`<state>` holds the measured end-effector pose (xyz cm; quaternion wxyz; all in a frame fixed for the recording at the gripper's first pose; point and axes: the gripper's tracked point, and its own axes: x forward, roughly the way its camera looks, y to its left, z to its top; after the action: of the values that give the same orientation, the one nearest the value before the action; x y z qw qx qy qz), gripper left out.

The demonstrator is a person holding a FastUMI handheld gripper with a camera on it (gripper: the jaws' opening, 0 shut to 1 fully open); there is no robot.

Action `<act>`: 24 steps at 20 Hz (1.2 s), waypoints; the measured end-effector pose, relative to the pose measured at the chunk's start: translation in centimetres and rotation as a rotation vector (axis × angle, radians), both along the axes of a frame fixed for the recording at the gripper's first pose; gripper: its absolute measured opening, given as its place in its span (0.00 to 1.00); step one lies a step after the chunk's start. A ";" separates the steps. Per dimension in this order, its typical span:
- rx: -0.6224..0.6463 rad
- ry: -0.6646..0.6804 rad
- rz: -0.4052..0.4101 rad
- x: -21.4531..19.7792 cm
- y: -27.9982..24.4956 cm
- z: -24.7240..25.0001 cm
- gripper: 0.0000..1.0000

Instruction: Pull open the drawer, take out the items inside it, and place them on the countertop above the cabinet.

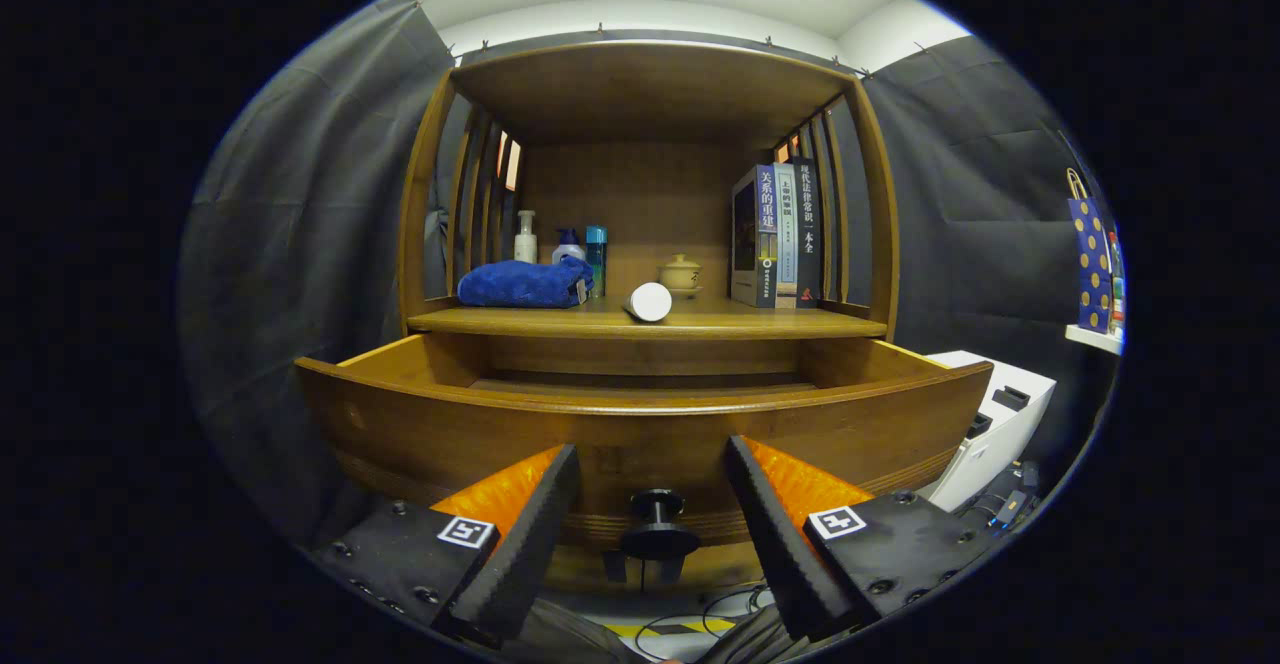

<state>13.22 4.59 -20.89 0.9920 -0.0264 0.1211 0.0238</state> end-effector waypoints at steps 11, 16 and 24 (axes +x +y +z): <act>-0.028 0.002 -0.001 7.3 0.5 -0.9 0.98; -0.051 0.031 -0.002 10.2 0.9 -1.9 0.99; -0.007 0.066 -0.011 12.1 0.9 -2.7 0.98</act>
<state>25.34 5.48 -23.59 0.9875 -0.0284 0.1538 0.0189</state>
